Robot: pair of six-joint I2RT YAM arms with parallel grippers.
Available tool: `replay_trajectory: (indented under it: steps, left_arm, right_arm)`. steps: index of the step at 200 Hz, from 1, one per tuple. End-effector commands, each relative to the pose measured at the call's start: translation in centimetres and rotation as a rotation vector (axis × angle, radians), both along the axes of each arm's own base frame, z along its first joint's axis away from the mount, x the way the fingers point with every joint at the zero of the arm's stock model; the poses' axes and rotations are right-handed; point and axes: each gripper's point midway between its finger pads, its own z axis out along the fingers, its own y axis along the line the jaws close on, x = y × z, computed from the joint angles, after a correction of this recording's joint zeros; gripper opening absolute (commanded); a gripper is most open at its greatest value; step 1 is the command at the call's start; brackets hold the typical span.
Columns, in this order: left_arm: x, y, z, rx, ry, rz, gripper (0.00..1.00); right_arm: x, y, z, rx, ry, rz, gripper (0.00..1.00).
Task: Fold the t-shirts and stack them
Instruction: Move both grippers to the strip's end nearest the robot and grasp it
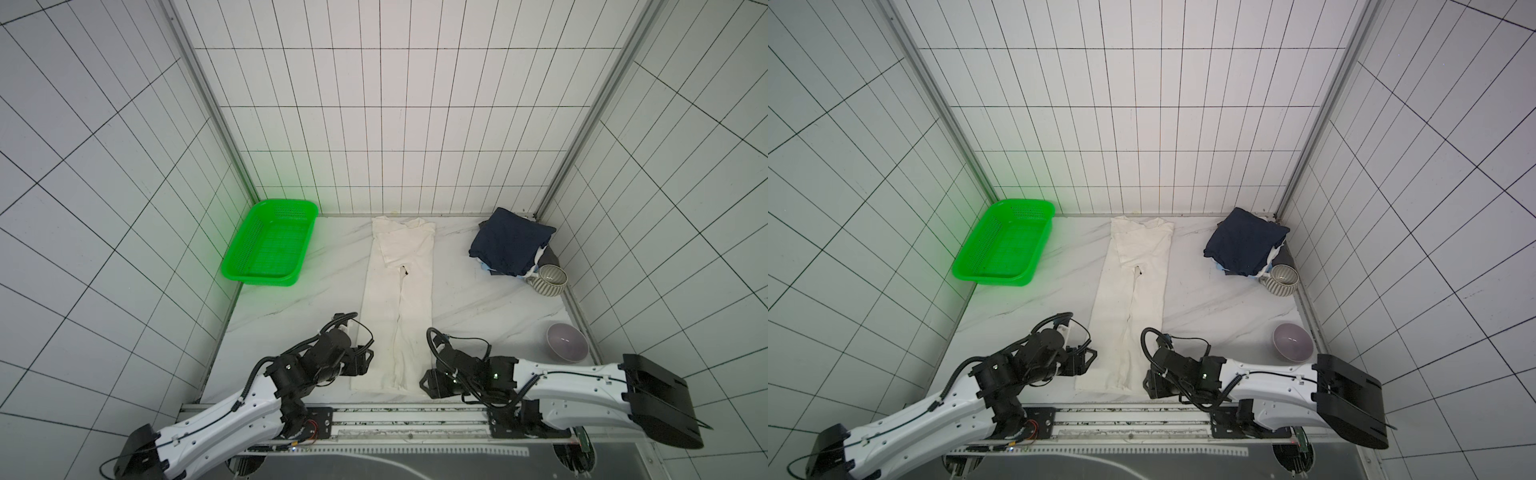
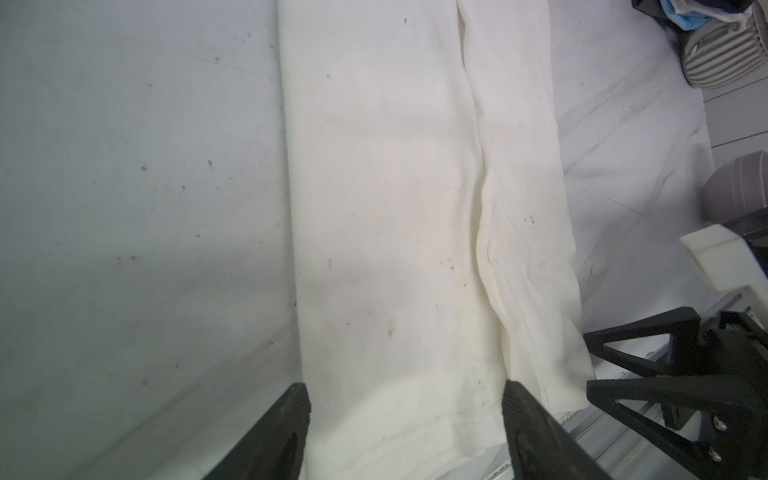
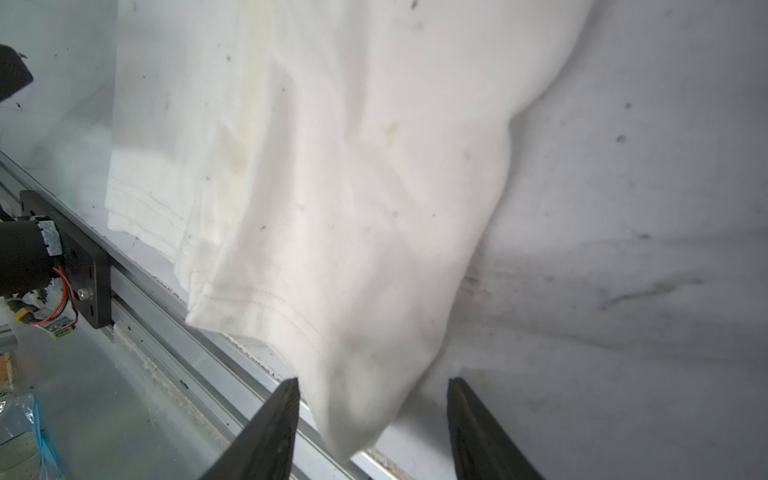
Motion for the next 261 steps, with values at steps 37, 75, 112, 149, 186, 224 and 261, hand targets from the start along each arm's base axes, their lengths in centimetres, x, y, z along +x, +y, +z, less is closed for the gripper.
replay_trajectory:
  steps: [37,75,112,149,186,224,261]
  left_arm:
    - [-0.9,1.8,-2.7,0.086,0.085,0.087,0.56]
    - [-3.0,-0.5,-3.2,-0.039,0.140,0.003,0.56]
    - [-5.1,1.5,-6.6,0.063,0.229,0.010,0.56]
    - [-5.1,1.7,-6.4,0.014,0.212,0.037,0.51]
    - [-5.7,1.4,-6.7,-0.013,0.227,0.007,0.28]
    - [-6.2,1.2,-6.6,-0.012,0.232,-0.038,0.19]
    - [-6.2,0.7,-6.1,-0.019,0.224,-0.074,0.09]
  right_arm:
    - [0.6,-3.8,-2.0,-0.284,-0.038,-0.007,0.23]
    - [1.3,-4.6,-0.3,-0.261,-0.084,-0.004,0.15]
    - [0.0,-3.5,0.2,-0.193,-0.035,0.026,0.31]
    - [-1.5,0.4,1.3,0.055,0.029,0.032,0.50]
    - [-1.4,0.5,0.5,0.057,0.045,-0.007,0.51]
    - [-0.9,-3.9,-1.6,-0.263,0.010,-0.074,0.56]
    - [-2.0,-0.6,-2.0,-0.148,0.052,-0.007,0.57]
